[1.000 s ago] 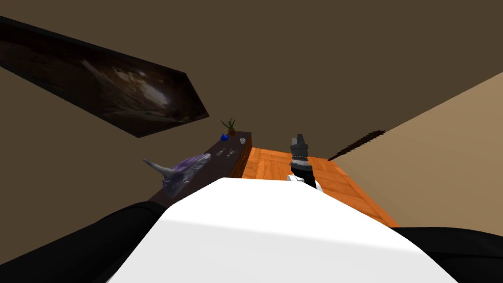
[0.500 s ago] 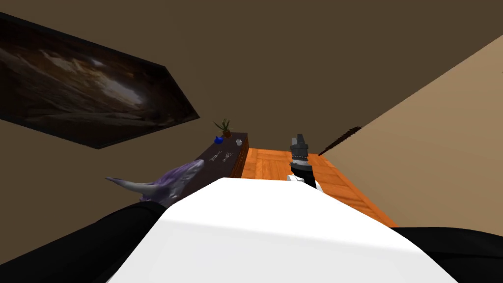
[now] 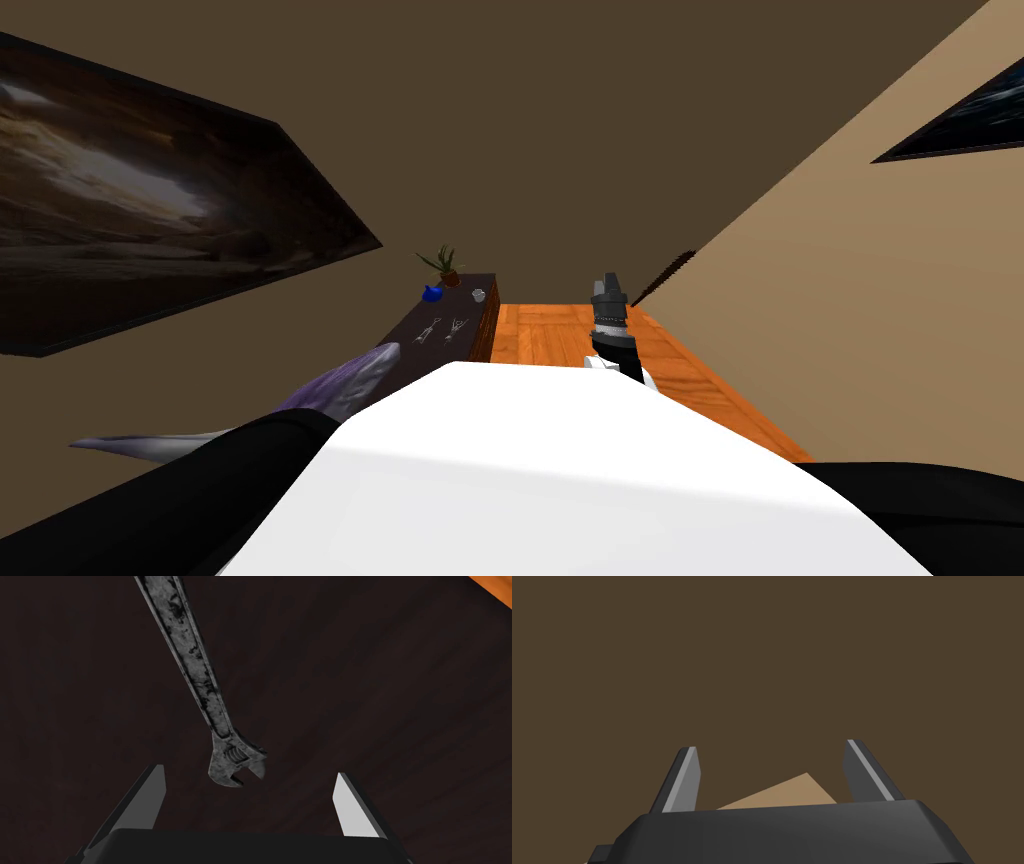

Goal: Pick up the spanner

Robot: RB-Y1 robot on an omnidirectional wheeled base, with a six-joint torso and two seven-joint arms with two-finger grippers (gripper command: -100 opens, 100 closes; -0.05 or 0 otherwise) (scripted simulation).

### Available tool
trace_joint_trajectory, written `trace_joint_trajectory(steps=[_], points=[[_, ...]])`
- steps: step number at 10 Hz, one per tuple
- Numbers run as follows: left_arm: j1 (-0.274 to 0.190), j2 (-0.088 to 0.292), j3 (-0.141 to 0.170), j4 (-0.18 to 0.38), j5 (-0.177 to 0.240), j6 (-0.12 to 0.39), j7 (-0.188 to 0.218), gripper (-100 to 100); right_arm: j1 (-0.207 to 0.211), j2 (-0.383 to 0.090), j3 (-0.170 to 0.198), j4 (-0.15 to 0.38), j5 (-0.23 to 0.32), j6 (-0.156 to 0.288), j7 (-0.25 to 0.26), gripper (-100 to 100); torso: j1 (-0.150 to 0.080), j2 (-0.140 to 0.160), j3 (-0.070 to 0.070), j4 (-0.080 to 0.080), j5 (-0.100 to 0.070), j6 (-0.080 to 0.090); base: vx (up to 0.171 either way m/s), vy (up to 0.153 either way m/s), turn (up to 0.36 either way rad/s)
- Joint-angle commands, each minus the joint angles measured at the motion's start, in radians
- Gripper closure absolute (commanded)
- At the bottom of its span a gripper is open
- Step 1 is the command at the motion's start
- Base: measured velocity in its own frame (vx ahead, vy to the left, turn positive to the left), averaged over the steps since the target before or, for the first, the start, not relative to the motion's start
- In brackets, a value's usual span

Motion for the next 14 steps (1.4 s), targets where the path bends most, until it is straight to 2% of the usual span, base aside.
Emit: trace_joint_trajectory(steps=[1, 2, 3, 6, 11, 12, 13, 14], points=[[0.000, 0.000, 0.000, 0.000, 0.000, 0.000, 0.000, -100, 0.000, 0.000, 0.000, 0.000, 0.000, 0.000, 0.000, 0, 0.000, 0.000, 0.000, 0.000, 0.000, 0.000, 0.023, 0.033, -0.036], [-0.001, -0.001, 0.001, 0.000, 0.001, 0.005, 0.000, 0, 0.000, 0.000, 0.000, 0.000, 0.000, 0.000, 0.000, 0, -0.002, 0.002, 0.001, 0.000, 0.000, -0.001, 0.005, 0.007, 0.004], [-0.035, 0.009, -0.029, 0.029, 0.023, 0.010, 0.044, -100, 0.000, 0.000, 0.000, 0.000, 0.000, 0.000, 0.000, 0, -0.004, 0.003, 0.002, 0.001, -0.001, -0.001, -0.065, -0.019, -0.308], [-0.086, 0.024, -0.073, 0.073, 0.057, 0.018, 0.109, -100, 0.000, 0.000, 0.000, 0.000, 0.000, 0.000, 0.000, 0, -0.008, 0.014, 0.008, 0.003, -0.002, -0.001, -0.154, -0.059, -0.229], [-0.171, 0.049, -0.147, 0.146, 0.114, 0.031, 0.218, -100, 0.000, 0.000, 0.000, 0.000, 0.000, 0.000, 0.000, 0, -0.008, 0.013, 0.007, 0.003, -0.002, -0.001, -0.124, -0.070, -0.204], [-0.160, 0.047, -0.139, 0.137, 0.108, 0.027, 0.202, -100, 0.000, 0.000, 0.000, 0.000, 0.000, 0.000, 0.000, 0, -0.008, 0.012, 0.007, 0.003, -0.002, -0.001, -0.045, -0.036, -0.036], [-0.162, 0.047, -0.140, 0.139, 0.109, 0.028, 0.207, 100, 0.000, 0.000, 0.000, 0.000, 0.000, 0.000, 0.000, 0, -0.006, 0.009, 0.005, 0.002, -0.002, -0.002, -0.009, -0.006, 0.010], [-0.162, 0.047, -0.140, 0.138, 0.109, 0.028, 0.207, 100, 0.000, 0.000, 0.000, 0.000, 0.000, 0.000, 0.000, 0, -0.004, 0.007, 0.004, 0.001, -0.001, -0.001, 0.000, 0.000, 0.000]])
